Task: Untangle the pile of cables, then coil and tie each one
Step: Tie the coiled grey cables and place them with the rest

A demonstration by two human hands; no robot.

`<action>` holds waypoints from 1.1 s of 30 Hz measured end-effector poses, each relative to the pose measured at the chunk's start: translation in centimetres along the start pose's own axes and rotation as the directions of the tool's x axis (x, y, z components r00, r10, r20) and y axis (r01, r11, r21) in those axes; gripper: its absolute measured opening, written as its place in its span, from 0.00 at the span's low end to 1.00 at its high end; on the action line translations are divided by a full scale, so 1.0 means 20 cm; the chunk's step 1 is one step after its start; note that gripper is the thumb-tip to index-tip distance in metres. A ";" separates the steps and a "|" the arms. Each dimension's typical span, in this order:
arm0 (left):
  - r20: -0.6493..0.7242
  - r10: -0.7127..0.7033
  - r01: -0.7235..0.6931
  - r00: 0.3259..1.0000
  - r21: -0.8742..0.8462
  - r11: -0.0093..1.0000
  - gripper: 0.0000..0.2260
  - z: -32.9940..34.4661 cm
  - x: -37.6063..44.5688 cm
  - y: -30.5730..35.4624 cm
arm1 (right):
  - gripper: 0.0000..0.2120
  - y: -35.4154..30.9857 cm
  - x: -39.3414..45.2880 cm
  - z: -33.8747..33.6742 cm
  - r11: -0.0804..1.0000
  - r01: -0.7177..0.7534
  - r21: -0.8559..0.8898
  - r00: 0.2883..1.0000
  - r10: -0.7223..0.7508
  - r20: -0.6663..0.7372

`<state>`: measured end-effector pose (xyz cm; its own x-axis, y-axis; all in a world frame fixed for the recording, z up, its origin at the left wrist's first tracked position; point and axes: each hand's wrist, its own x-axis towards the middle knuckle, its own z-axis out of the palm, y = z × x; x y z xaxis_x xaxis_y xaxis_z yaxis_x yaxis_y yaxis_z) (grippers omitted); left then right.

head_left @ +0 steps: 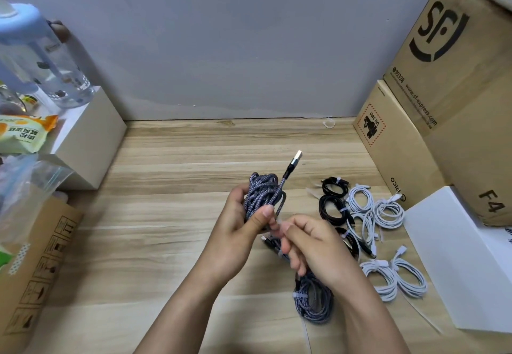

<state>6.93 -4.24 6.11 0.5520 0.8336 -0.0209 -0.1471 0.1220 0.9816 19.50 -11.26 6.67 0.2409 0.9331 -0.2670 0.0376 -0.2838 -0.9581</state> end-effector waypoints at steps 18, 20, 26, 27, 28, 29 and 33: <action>0.064 0.047 -0.065 0.997 0.319 0.946 0.22 0.04 -0.03 0.00 | 0.23 0.00 0.03 0.08 0.801 -0.003 -0.599 0.757 -0.390 -0.524; 0.079 0.023 -0.045 0.997 0.293 0.955 0.21 0.03 -0.03 0.01 | 0.18 -0.01 0.03 0.07 0.782 0.127 -0.610 0.759 -0.473 -0.447; 0.089 0.014 -0.029 0.996 0.173 0.984 0.15 0.00 -0.03 0.03 | 0.16 0.00 0.01 0.02 0.892 0.289 -0.347 0.898 -0.378 -0.226; 0.098 0.011 -0.025 0.995 0.140 0.990 0.15 0.00 -0.03 0.03 | 0.14 -0.01 0.01 0.02 0.893 0.302 -0.334 0.904 -0.379 -0.197; 0.114 0.007 -0.021 0.993 0.117 0.993 0.16 0.00 -0.02 0.04 | 0.13 -0.01 0.00 0.02 0.892 0.309 -0.329 0.909 -0.379 -0.173; 0.134 0.005 -0.019 0.991 0.102 0.995 0.16 -0.01 -0.02 0.04 | 0.12 -0.01 0.00 0.02 0.891 0.313 -0.330 0.913 -0.378 -0.155; 0.180 -0.002 -0.005 0.984 0.039 0.999 0.17 -0.03 -0.03 0.05 | 0.16 0.00 -0.01 -0.03 0.863 0.332 -0.382 0.910 -0.400 -0.113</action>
<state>6.01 -4.33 6.98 0.6907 0.7230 0.0117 -0.1175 0.0962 0.9884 20.03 -11.54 6.83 0.3134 0.9374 0.1516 0.4824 -0.0197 -0.8757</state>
